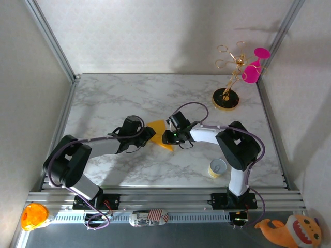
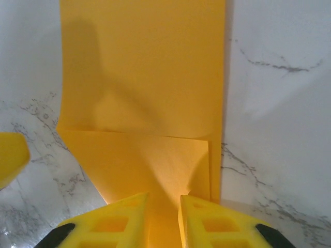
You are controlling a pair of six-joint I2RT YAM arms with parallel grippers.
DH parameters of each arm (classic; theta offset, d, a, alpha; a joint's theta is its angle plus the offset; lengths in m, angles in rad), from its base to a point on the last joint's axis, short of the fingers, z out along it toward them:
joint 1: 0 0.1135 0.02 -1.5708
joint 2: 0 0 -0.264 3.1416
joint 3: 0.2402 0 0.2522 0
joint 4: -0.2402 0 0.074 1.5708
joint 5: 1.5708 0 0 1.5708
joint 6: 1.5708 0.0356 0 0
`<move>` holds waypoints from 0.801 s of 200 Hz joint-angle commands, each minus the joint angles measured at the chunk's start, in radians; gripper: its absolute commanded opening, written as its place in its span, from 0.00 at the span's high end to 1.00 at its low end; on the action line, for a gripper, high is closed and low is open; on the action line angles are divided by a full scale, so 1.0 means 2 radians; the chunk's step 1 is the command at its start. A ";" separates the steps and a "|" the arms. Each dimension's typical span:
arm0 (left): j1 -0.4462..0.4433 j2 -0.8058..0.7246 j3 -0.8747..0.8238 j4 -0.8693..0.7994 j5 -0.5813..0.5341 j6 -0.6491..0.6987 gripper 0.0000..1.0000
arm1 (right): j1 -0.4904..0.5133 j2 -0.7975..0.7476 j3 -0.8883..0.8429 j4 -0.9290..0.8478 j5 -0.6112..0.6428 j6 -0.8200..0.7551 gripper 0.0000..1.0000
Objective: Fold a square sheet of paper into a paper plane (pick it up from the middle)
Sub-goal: Third fold the triangle at the center of the table.
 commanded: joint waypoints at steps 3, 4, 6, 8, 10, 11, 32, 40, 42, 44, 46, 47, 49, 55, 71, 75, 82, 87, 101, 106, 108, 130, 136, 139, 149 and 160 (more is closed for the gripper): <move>-0.004 0.011 -0.007 0.020 0.000 -0.015 0.59 | -0.004 0.016 -0.010 -0.010 0.013 0.011 0.76; -0.004 0.011 -0.007 0.020 0.001 -0.015 0.59 | -0.004 0.016 -0.010 -0.010 0.013 0.011 0.76; -0.004 0.011 -0.008 0.022 0.001 -0.016 0.59 | -0.004 0.016 -0.012 -0.010 0.013 0.012 0.76; -0.004 0.012 -0.009 0.023 0.001 -0.017 0.59 | -0.004 0.016 -0.012 -0.010 0.013 0.012 0.76; -0.004 0.011 -0.009 0.024 0.002 -0.018 0.59 | -0.004 0.016 -0.012 -0.011 0.013 0.012 0.76; -0.004 0.012 -0.009 0.025 0.002 -0.018 0.59 | -0.005 0.016 -0.013 -0.011 0.013 0.012 0.76; -0.004 0.014 -0.010 0.025 0.001 -0.023 0.58 | -0.005 0.016 -0.017 -0.011 0.013 0.013 0.76; -0.004 0.015 -0.009 0.024 0.000 -0.024 0.57 | -0.005 0.016 -0.017 -0.011 0.014 0.013 0.76; -0.004 0.016 -0.009 0.024 0.001 -0.024 0.57 | -0.005 0.017 -0.018 -0.011 0.014 0.013 0.76; -0.004 0.016 -0.009 0.024 0.001 -0.024 0.57 | -0.006 0.016 -0.018 -0.011 0.014 0.013 0.76; -0.004 0.017 -0.008 0.024 0.002 -0.025 0.57 | -0.006 0.016 -0.017 -0.011 0.013 0.013 0.76; -0.004 0.017 -0.008 0.024 0.002 -0.025 0.57 | -0.006 0.016 -0.018 -0.011 0.013 0.013 0.76; -0.004 0.018 -0.008 0.024 0.002 -0.025 0.57 | -0.006 0.016 -0.018 -0.011 0.013 0.013 0.76; -0.004 0.021 -0.007 0.023 0.002 -0.027 0.56 | -0.006 0.017 -0.018 -0.011 0.013 0.013 0.76; -0.004 0.026 -0.006 0.019 0.003 -0.030 0.55 | -0.006 0.018 -0.019 -0.011 0.013 0.014 0.76; -0.004 0.028 -0.005 0.017 0.002 -0.030 0.55 | -0.006 0.018 -0.019 -0.011 0.012 0.013 0.76; -0.004 0.029 -0.004 0.017 0.002 -0.030 0.54 | -0.006 0.019 -0.019 -0.011 0.012 0.013 0.76; -0.004 0.030 -0.004 0.018 0.002 -0.030 0.54 | -0.006 0.019 -0.019 -0.010 0.012 0.013 0.76; -0.004 0.033 0.000 0.016 0.002 -0.030 0.53 | -0.006 0.020 -0.019 -0.011 0.011 0.013 0.76; -0.004 0.034 0.000 0.016 0.002 -0.030 0.53 | -0.006 0.020 -0.019 -0.010 0.011 0.013 0.76; -0.004 0.035 0.000 0.016 0.002 -0.029 0.53 | -0.006 0.020 -0.019 -0.011 0.010 0.013 0.76; -0.004 0.039 0.004 0.018 0.004 -0.029 0.53 | -0.006 0.022 -0.017 -0.012 0.009 0.011 0.76; -0.004 0.040 0.005 0.019 0.005 -0.029 0.53 | -0.006 0.022 -0.018 -0.012 0.010 0.011 0.76; -0.004 0.041 0.006 0.019 0.006 -0.028 0.54 | -0.006 0.022 -0.017 -0.012 0.010 0.010 0.76; -0.004 0.043 0.010 0.017 0.007 -0.025 0.55 | -0.006 0.022 -0.017 -0.012 0.009 0.010 0.76; -0.004 0.045 0.014 0.018 0.009 -0.023 0.55 | -0.006 0.024 -0.016 -0.012 0.008 0.009 0.76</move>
